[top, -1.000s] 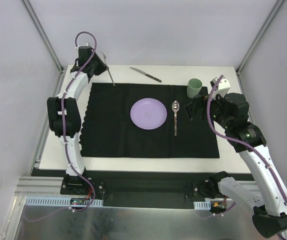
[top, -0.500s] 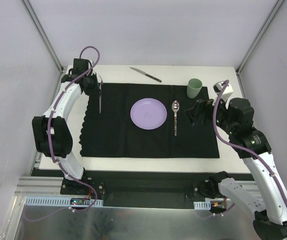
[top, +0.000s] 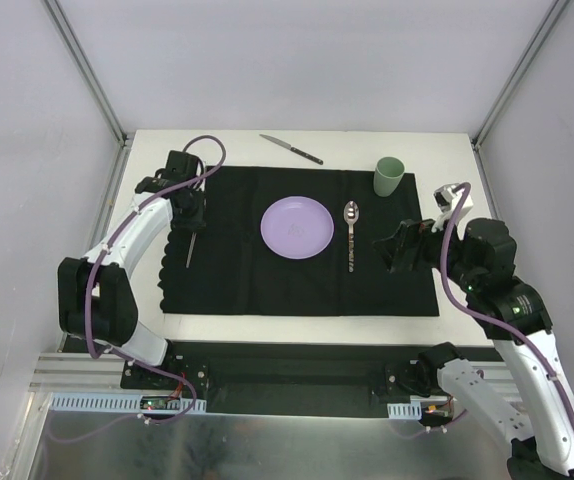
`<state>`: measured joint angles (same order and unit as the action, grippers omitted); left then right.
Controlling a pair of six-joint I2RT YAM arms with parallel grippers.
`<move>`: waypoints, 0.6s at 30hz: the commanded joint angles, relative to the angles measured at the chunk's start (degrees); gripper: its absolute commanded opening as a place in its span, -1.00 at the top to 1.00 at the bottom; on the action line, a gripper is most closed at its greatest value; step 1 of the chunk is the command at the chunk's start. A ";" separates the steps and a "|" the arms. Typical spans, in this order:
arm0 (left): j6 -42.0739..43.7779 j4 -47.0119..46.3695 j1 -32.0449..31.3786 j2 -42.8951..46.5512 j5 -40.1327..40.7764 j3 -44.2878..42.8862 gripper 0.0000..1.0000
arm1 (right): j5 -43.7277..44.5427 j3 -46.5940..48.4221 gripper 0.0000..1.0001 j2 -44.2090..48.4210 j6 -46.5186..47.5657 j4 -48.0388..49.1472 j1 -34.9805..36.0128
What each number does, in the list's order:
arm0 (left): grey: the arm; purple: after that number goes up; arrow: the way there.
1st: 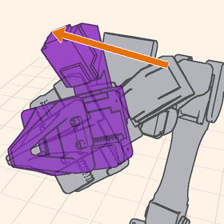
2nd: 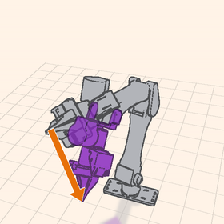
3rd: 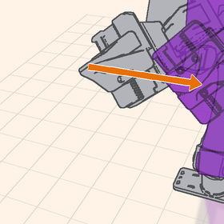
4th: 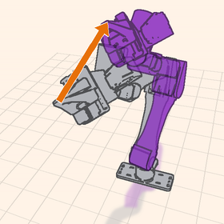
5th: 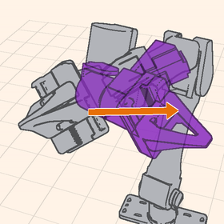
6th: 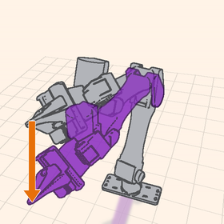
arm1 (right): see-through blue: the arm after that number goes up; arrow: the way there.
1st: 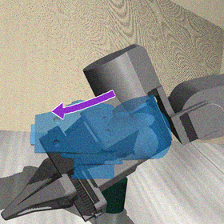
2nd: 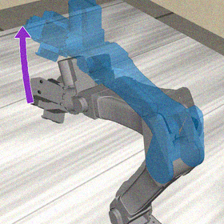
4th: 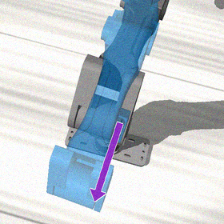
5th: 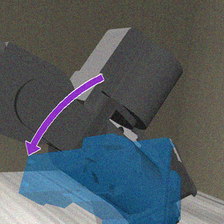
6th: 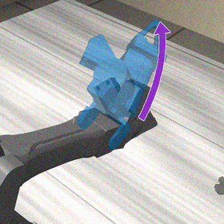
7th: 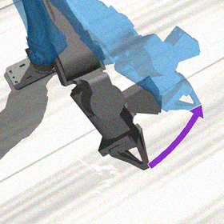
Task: Set the dinner table for one person
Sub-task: Place the fork on the napkin.
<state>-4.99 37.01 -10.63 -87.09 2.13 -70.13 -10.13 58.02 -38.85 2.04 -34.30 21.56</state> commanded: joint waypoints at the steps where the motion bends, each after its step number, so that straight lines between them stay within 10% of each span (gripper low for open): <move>1: 0.95 -1.06 -2.10 0.17 6.48 -0.01 1.00 | 0.02 -0.36 -0.99 2.11 -1.43 -1.47 -0.29; 18: -2.56 -6.34 -7.38 -12.22 19.22 -4.84 1.00 | 0.99 -2.65 -0.99 3.96 -1.16 -2.43 -0.29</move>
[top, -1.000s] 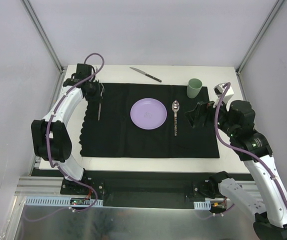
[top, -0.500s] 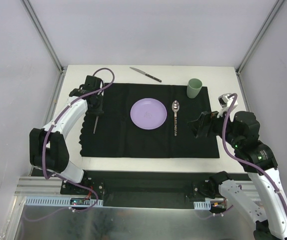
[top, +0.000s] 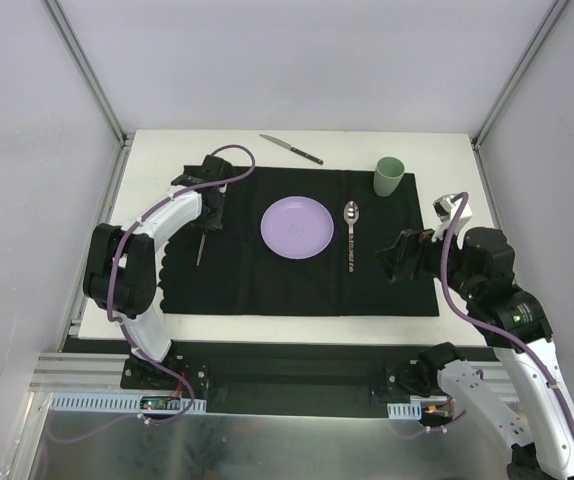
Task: Set the dinner table for one person
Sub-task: Place the fork on the napkin.
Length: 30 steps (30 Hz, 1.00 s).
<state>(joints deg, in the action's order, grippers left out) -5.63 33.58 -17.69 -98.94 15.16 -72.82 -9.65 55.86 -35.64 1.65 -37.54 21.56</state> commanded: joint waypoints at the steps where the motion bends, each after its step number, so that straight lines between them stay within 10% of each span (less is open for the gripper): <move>1: -2.71 -4.13 -0.41 -0.64 6.55 -1.98 1.00 | 0.42 -0.57 -1.00 0.83 -0.60 0.71 -0.29; 30: -2.19 -10.20 -5.95 -9.79 11.04 -0.13 1.00 | 0.33 -0.04 -0.99 0.13 0.11 -0.17 -0.29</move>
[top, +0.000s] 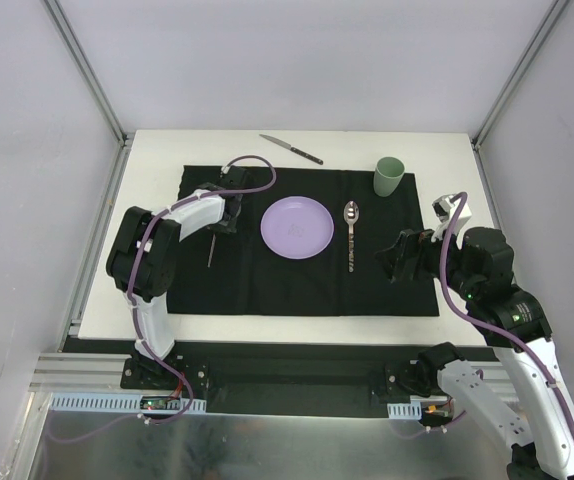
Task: Set the dinner table for one person
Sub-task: Place the fork on the napkin.
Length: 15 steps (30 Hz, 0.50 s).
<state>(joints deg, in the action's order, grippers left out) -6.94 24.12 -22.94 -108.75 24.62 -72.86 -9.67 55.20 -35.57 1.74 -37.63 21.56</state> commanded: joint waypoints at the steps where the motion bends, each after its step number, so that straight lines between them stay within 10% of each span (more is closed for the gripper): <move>1: -1.23 -0.74 -0.88 0.12 1.48 -0.09 1.00 | 0.36 0.61 -1.00 0.06 0.02 -0.08 -0.29; 15: -4.40 -0.65 -1.41 5.30 -0.63 2.28 0.53 | -0.35 0.61 -1.00 -0.20 -0.16 -0.17 -0.29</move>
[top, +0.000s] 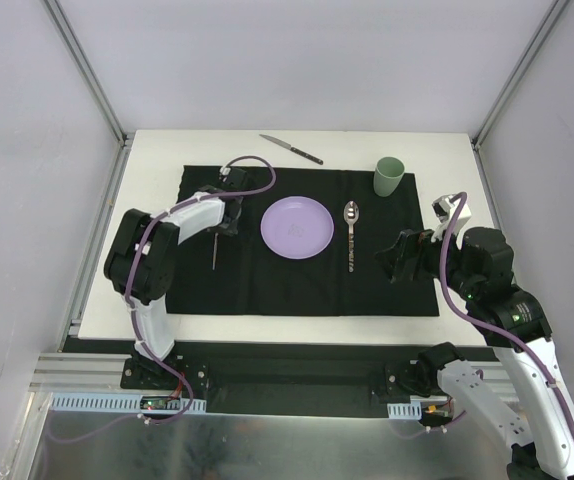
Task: Set the dinner table for one person
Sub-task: Place the fork on the napkin.
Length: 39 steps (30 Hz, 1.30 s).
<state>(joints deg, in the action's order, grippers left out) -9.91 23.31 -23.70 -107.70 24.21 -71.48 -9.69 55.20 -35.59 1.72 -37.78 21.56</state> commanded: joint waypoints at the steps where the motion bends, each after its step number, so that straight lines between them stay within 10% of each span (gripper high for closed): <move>1: -1.51 0.16 -0.64 4.77 -0.30 1.17 0.49 | -0.41 0.52 -1.00 -0.09 -0.13 -0.01 -0.29; 19: -2.22 0.33 -0.20 20.78 1.37 2.05 -0.04 | -1.38 0.52 -1.00 0.00 -0.75 -0.01 -0.29; 24: -3.71 -0.54 0.32 17.71 2.25 2.93 0.61 | -0.77 0.61 -1.00 0.79 -0.40 -1.15 -0.29; 39: -4.68 -5.38 2.78 4.96 -1.44 3.19 0.58 | 0.11 0.52 -1.00 0.70 0.13 -1.86 -0.29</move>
<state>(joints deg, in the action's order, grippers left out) -13.37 19.86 -21.76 -101.36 24.16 -68.90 -9.89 55.20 -35.03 1.72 -39.79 21.56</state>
